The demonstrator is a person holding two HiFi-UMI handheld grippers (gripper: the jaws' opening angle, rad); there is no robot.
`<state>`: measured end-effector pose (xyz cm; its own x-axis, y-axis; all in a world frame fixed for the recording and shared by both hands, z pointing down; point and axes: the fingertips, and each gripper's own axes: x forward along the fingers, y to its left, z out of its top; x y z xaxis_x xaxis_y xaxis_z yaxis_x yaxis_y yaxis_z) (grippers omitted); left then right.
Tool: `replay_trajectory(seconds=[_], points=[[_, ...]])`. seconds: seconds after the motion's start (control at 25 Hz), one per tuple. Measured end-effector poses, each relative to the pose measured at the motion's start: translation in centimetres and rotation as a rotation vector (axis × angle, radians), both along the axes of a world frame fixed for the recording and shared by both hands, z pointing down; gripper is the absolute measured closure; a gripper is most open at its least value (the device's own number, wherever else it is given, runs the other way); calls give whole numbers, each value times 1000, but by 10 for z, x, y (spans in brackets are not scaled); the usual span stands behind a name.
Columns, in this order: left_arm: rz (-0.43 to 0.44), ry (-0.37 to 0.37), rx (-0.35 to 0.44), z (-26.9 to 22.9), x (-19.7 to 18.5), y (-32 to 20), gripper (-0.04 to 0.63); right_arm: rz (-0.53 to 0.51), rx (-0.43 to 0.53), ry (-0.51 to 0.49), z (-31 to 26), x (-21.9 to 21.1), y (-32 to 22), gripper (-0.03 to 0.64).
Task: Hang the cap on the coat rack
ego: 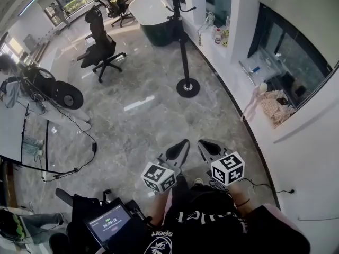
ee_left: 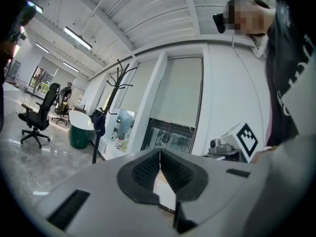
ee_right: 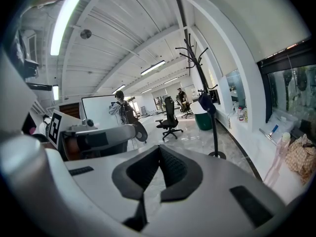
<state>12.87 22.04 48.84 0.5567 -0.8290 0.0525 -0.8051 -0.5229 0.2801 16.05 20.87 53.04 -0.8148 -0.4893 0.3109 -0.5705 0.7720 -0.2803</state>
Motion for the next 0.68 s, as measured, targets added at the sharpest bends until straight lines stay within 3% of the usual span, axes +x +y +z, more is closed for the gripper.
replay_trajectory(seconds=[0.48,0.68], points=[[-10,2,-5,4,-13,-11,589,-6,-4,8,4,-11,-11,600],[32,-9,14,3,-8,-27,591,23,13,5,2,-8,-26,600]])
